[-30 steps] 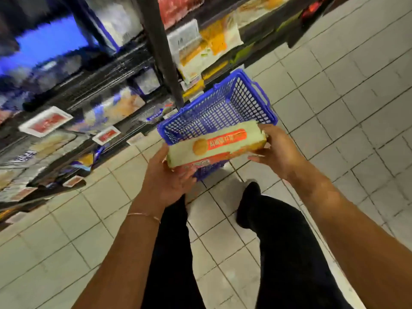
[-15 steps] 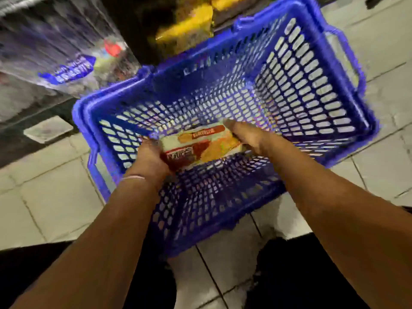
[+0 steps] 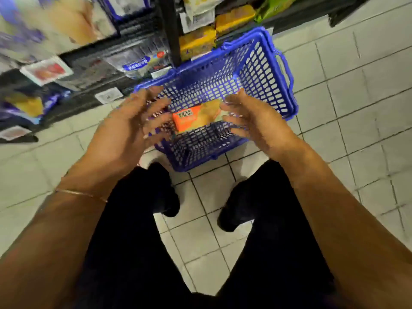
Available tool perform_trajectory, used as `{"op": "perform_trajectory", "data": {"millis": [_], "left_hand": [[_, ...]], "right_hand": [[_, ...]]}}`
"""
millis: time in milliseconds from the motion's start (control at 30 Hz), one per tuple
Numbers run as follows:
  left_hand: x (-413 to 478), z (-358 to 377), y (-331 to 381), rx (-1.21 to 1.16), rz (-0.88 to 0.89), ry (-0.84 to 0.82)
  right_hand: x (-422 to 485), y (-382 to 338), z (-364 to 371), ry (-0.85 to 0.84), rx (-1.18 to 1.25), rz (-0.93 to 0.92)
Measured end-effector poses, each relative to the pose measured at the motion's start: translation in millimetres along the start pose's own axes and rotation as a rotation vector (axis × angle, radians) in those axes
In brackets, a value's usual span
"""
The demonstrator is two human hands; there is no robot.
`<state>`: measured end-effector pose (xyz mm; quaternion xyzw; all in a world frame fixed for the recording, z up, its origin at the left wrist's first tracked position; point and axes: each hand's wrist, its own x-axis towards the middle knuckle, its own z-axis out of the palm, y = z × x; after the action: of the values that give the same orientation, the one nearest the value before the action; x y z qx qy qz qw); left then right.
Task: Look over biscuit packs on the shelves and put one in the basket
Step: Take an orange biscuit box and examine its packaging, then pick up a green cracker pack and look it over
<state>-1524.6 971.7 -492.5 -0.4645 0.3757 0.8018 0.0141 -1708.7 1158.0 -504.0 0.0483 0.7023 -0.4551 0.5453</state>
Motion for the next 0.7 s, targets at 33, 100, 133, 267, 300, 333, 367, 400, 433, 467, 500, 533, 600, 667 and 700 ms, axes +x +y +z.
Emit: {"op": "perform_trajectory", "data": {"millis": [33,100,133,267,300,333,367,400,433,467,500,533,600,667,700], "left_hand": [[-44.4,-1.9,22.9,0.010,0.025,-0.004],[-127.4,-4.8,62.9,-0.018,0.057,0.001],[-169.7,-6.1,80.7,-0.054,0.075,0.018],[-316.4,-15.9,128.4,-0.201,0.166,0.076],[-346.8,-19.9,132.7,-0.222,0.187,0.090],[-373.5,-24.7,134.6,-0.248,0.211,0.113],[-396.7,-30.1,132.9,-0.278,0.236,0.137],[-417.8,-34.5,127.7,-0.318,0.264,0.166],[-436.2,-37.7,122.4,-0.370,0.300,0.206],[-451.0,-40.7,116.1,-0.423,0.347,0.246],[-465.1,-43.4,106.1,-0.462,0.389,0.293],[-480.3,-45.9,95.4,-0.490,0.412,0.344],[-509.5,-50.3,73.0,-0.557,0.454,0.415],[-525.1,-63.2,52.1,-0.646,0.514,0.470],[-533.2,-71.8,43.7,-0.690,0.545,0.502]], "right_hand": [[-45.4,-17.4,4.6,-0.031,0.053,-0.009],[-129.2,-50.3,11.2,-0.098,0.151,-0.042],[-168.1,-67.2,14.5,-0.124,0.197,-0.059],[-286.9,-130.8,36.8,-0.154,0.222,-0.140],[-308.2,-140.6,44.0,-0.172,0.198,-0.164],[-325.2,-146.5,50.1,-0.201,0.178,-0.183],[-335.2,-147.8,54.9,-0.236,0.157,-0.199],[-341.7,-147.8,59.5,-0.271,0.142,-0.209],[-345.9,-148.3,65.0,-0.304,0.139,-0.224],[-347.2,-148.8,70.5,-0.336,0.139,-0.243],[-348.6,-149.2,76.9,-0.370,0.106,-0.257],[-351.9,-148.7,86.4,-0.385,0.043,-0.277],[-361.6,-142.2,109.2,-0.419,-0.047,-0.275],[-361.1,-134.4,135.8,-0.485,-0.075,-0.239],[-361.7,-132.4,154.9,-0.527,-0.115,-0.239]]}}
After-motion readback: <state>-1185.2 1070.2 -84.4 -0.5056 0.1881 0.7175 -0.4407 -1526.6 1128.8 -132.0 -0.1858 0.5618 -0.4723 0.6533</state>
